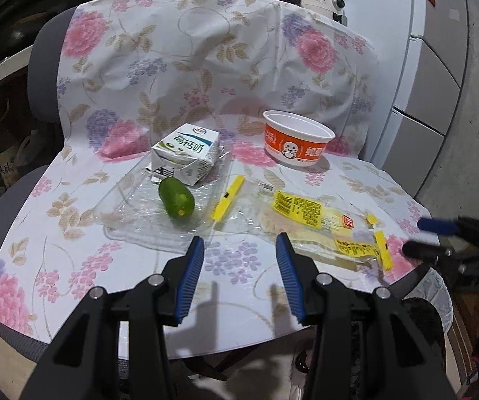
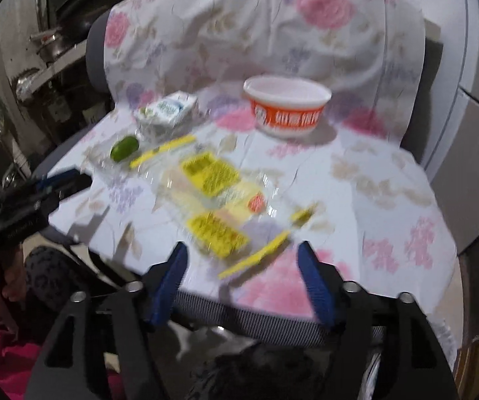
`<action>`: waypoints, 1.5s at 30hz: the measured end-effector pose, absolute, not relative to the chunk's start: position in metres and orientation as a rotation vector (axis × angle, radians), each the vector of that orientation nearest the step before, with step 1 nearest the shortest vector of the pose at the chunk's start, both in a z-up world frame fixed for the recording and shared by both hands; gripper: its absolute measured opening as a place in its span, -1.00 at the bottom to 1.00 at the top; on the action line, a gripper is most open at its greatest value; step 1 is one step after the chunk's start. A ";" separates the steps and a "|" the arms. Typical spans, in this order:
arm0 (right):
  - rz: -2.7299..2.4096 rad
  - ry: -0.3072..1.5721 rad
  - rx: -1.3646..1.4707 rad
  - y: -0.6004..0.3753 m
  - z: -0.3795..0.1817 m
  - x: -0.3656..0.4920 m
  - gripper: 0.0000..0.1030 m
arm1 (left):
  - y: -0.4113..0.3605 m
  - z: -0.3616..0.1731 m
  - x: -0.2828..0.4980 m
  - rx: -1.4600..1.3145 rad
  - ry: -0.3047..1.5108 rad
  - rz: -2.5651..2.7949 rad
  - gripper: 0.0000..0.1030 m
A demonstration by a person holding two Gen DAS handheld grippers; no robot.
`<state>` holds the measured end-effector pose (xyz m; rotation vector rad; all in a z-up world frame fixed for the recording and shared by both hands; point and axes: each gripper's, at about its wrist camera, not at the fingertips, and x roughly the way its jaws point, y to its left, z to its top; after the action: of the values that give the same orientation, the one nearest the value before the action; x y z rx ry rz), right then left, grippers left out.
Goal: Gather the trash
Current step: 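Return both tools to the chair toward the yellow-labelled plastic bag, then grasp the yellow-labelled plastic bag with the right tool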
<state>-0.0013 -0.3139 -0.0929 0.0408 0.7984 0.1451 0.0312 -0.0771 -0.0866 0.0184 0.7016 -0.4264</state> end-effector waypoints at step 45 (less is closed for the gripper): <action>-0.003 0.840 0.024 -0.329 -0.129 0.045 -0.87 | -0.049 -0.104 0.074 0.027 0.732 -0.318 -0.15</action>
<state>0.0447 -0.3293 -0.1288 0.0241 0.8397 -0.0032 0.0739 -0.0490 -0.1039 0.0269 0.7316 -0.3179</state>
